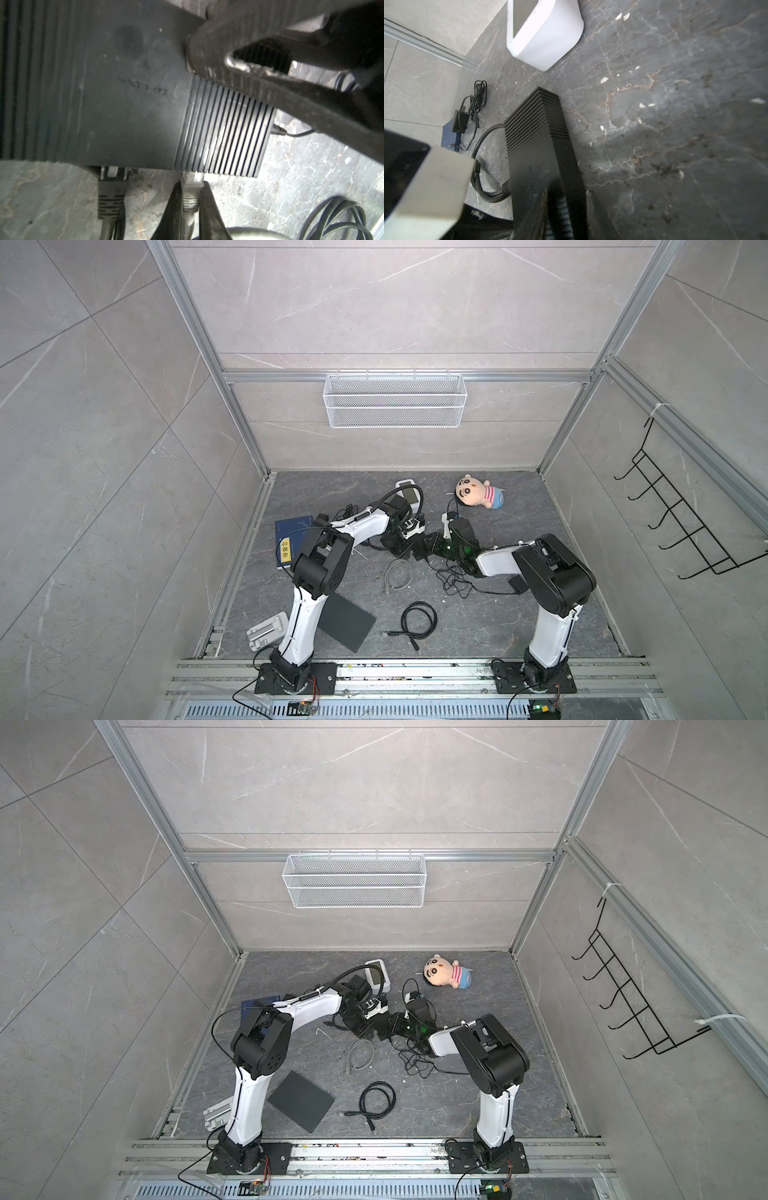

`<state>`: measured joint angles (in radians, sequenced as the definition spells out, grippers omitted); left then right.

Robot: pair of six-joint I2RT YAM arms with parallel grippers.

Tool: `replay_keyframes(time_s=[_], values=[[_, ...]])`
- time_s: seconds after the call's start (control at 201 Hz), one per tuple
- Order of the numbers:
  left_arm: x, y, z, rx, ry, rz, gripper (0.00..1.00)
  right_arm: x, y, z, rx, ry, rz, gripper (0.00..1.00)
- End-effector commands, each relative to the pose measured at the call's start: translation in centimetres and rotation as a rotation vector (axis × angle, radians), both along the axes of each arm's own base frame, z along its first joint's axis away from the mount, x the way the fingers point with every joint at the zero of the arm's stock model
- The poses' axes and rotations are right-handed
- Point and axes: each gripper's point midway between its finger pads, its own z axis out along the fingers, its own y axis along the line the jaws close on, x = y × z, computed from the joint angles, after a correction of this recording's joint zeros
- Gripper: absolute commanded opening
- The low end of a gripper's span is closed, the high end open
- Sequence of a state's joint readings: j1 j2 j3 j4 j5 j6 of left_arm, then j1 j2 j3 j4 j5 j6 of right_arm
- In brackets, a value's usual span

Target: Insert the plug into the switch port

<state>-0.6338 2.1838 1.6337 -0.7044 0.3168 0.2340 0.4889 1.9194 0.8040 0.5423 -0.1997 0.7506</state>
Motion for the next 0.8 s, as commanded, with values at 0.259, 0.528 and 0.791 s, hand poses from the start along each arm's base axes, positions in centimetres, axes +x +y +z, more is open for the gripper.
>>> replay_keyframes(time_s=[0.259, 0.528, 0.791], values=[[5.7, -13.8, 7.7, -0.568, -0.35, -0.171, 0.0, -18.7, 5.9, -9.0, -0.033, 0.597, 0.417, 0.33], [3.8, -14.9, 8.8, -0.634, -0.324, -0.271, 0.0, -18.4, 7.6, -8.0, 0.003, 0.581, 0.453, 0.33], [4.1, -11.5, 7.4, -0.519, -0.366, -0.258, 0.02, -15.7, 2.8, -7.6, -0.053, 0.567, 0.303, 0.36]])
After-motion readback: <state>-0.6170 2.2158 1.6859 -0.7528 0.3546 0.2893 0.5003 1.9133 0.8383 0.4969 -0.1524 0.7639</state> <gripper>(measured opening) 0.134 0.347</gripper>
